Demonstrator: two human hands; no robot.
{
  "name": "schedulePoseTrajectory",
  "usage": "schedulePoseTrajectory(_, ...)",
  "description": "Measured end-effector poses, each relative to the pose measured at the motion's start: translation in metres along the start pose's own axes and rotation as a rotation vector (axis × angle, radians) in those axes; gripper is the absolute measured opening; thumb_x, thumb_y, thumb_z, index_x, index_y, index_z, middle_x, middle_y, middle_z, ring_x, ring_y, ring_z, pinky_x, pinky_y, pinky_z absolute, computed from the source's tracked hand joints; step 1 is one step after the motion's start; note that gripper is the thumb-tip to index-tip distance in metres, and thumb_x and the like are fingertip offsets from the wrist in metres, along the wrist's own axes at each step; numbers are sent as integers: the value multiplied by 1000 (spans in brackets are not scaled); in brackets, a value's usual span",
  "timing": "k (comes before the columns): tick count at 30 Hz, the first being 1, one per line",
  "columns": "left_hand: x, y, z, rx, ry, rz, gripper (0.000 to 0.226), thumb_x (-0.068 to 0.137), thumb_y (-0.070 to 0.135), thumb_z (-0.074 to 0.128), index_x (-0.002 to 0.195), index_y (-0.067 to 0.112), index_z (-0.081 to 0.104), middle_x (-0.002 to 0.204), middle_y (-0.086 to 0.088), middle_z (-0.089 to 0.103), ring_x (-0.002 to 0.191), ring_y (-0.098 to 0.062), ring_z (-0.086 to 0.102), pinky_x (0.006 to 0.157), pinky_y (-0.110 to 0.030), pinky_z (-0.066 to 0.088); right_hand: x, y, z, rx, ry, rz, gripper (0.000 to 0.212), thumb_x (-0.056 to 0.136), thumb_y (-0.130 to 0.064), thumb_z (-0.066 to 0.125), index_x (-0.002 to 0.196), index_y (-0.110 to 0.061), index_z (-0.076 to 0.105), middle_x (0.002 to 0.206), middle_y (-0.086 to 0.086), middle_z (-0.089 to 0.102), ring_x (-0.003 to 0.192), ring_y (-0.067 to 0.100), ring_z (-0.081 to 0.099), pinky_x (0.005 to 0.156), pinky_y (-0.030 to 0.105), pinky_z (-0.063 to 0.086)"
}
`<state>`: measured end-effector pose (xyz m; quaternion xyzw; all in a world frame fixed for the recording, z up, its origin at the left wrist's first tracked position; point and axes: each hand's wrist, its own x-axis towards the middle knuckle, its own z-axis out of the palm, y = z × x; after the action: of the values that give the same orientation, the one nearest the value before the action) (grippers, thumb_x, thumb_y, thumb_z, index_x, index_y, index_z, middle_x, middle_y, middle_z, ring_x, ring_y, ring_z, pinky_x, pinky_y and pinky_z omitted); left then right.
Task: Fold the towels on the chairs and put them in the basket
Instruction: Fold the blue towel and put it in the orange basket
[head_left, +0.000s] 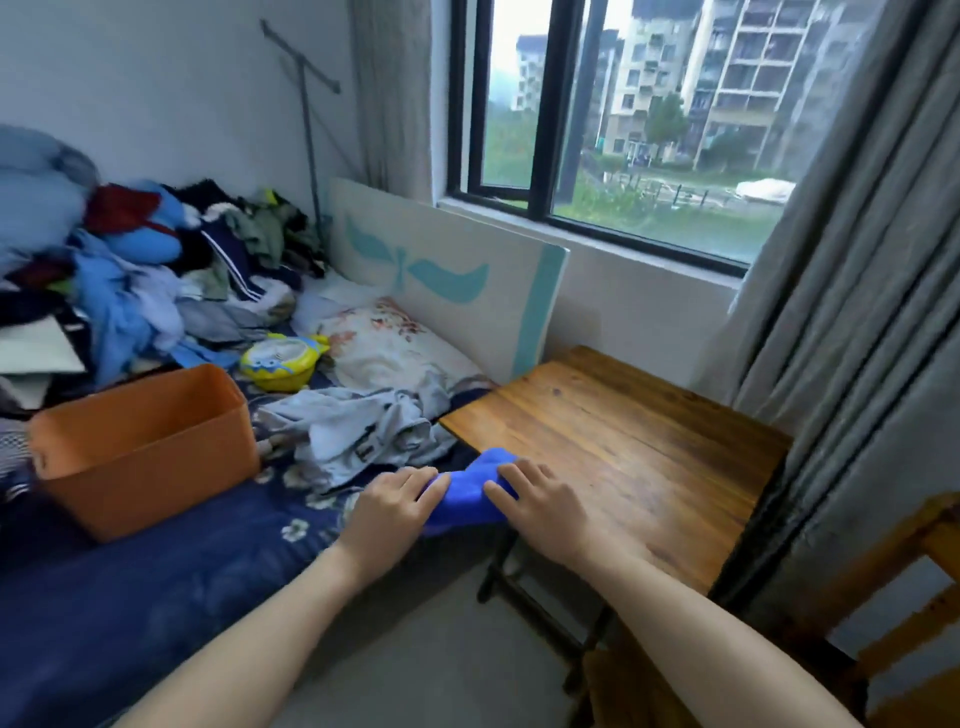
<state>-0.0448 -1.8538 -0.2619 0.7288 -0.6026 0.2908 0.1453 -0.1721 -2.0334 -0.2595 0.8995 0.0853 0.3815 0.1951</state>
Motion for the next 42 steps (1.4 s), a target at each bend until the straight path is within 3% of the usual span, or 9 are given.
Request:
schedulePoseTrajectory(3,-36,-60,-37,90,11,-10,37,72,13,44,93,4,72,87,-12,71,70,-25,69,58,-27,55,61,-42,18,65,31,-77,25,74,-14,59,96,-15,47,82,6,67,70,23,65,60,26,53)
schedulePoseTrajectory(6,-74,-118,-76,185,25,-92,35,73,11,45,93,4,72,87,-12,71,69,-25,69,56,-27,54,129,-82,32,110,35,-139,38,60,-16,77,95,-15,62,85,6,68,70,22,65,59,27,54)
schedulePoseTrajectory(10,-122,-165,-106,288,16,-166,34,72,8,44,95,5,69,87,-12,71,70,-24,68,54,-26,53,193,-130,51,145,56,-249,31,57,-18,81,86,-15,72,82,6,69,67,21,65,54,26,52)
schedulePoseTrajectory(16,-164,-213,-117,404,-13,-260,36,72,6,42,90,7,73,83,-9,71,64,-23,67,51,-23,51,251,-173,94,246,23,-370,35,52,-25,81,83,-15,70,79,4,67,64,20,63,50,25,49)
schedulePoseTrajectory(22,-169,-278,-119,463,-40,-348,37,71,6,41,89,6,74,83,-8,72,66,-22,69,53,-25,54,318,-188,157,339,131,-406,15,72,-11,62,87,-12,64,79,5,64,65,22,60,56,29,50)
schedulePoseTrajectory(26,-160,-327,-108,467,-74,-458,40,68,10,42,91,6,74,86,-8,72,69,-22,69,54,-25,54,367,-186,203,387,162,-444,25,65,-9,73,87,-10,64,79,7,63,62,24,57,50,29,48)
schedulePoseTrajectory(32,-145,-401,-91,451,-107,-552,41,67,11,41,92,6,73,87,-8,72,72,-22,70,58,-27,55,433,-182,271,396,165,-466,20,64,-8,71,83,-12,65,78,5,62,61,23,56,45,29,42)
schedulePoseTrajectory(39,-176,-464,-69,378,-127,-661,44,62,9,38,87,6,74,82,-6,71,67,-20,69,58,-26,56,479,-219,333,455,138,-554,18,65,-12,73,80,-15,65,75,2,60,60,21,55,45,27,40)
schedulePoseTrajectory(42,-195,-496,-62,369,-147,-696,46,62,10,36,86,7,75,81,-5,71,67,-19,69,57,-26,56,500,-243,360,469,115,-575,29,62,-13,75,86,-15,58,76,2,61,61,20,55,46,26,39)
